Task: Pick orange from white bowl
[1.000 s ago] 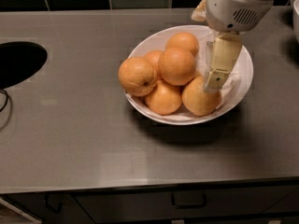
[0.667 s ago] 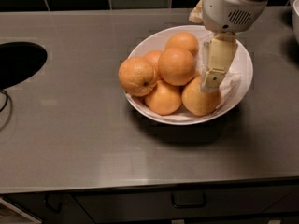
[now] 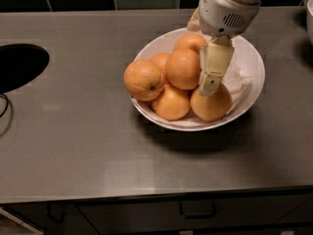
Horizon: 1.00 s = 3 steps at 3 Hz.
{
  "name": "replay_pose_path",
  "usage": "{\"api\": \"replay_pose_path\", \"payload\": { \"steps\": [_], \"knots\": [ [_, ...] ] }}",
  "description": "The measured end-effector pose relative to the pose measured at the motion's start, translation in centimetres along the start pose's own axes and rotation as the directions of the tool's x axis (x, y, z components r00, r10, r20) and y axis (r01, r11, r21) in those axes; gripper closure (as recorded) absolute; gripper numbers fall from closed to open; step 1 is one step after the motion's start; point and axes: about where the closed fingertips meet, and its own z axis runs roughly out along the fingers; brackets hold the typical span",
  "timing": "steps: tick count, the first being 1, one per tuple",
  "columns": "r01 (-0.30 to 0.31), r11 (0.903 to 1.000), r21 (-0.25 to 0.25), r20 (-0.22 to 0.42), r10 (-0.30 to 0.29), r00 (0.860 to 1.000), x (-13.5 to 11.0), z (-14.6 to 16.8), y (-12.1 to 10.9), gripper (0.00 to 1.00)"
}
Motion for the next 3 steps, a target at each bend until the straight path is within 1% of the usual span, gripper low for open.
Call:
{"api": "replay_pose_path", "payload": {
  "steps": [2, 3],
  "knots": [
    [-0.01, 0.9997, -0.022, 0.004, 0.01, 1.0, -0.09, 0.69, -0.25, 0.08],
    [-0.017, 0.9995, -0.027, 0.005, 0.017, 1.0, -0.07, 0.82, -0.26, 0.14]
  ]
}}
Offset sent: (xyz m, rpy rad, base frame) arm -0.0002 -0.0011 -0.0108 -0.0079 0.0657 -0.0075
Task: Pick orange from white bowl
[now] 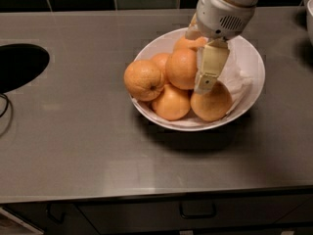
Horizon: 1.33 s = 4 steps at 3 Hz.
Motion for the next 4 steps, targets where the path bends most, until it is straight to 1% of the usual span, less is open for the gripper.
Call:
{"api": "replay_pose_path", "payload": {
  "steps": [2, 4],
  "knots": [
    [-0.006, 1.0, -0.006, 0.002, 0.006, 1.0, -0.01, 0.21, -0.02, 0.14],
    [-0.007, 0.9999, -0.014, -0.002, 0.007, 1.0, -0.16, 0.71, -0.13, 0.18]
  ]
}}
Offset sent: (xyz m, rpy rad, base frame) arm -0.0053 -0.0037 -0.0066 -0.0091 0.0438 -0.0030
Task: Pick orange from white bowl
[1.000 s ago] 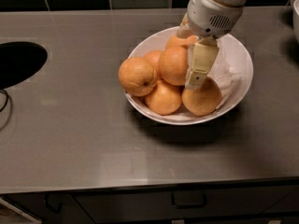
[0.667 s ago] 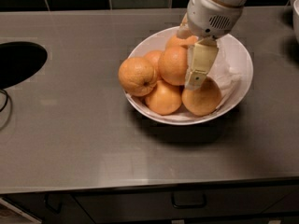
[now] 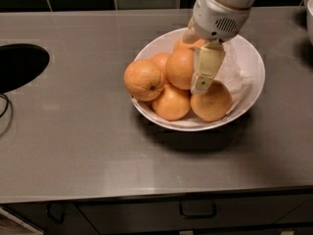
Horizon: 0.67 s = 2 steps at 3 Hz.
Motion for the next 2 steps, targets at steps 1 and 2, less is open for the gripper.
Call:
{"api": "replay_pose_path", "payload": {
  "steps": [1, 2],
  "knots": [
    [-0.001, 1.0, 0.001, -0.003, 0.001, 1.0, -0.04, 0.05, -0.05, 0.18],
    [-0.001, 1.0, 0.001, -0.003, 0.001, 1.0, -0.04, 0.05, -0.05, 0.26]
  ]
}}
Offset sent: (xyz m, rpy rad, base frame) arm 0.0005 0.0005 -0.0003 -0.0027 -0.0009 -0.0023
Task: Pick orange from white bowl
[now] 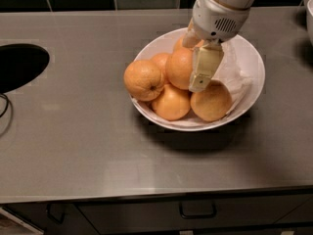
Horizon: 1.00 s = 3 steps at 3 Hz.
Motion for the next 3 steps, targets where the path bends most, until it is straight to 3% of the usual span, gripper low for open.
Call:
{"api": "replay_pose_path", "payload": {
  "steps": [3],
  "knots": [
    [0.008, 1.0, 0.001, 0.035, -0.008, 0.999, -0.9, 1.8, -0.9, 0.3]
  ]
}}
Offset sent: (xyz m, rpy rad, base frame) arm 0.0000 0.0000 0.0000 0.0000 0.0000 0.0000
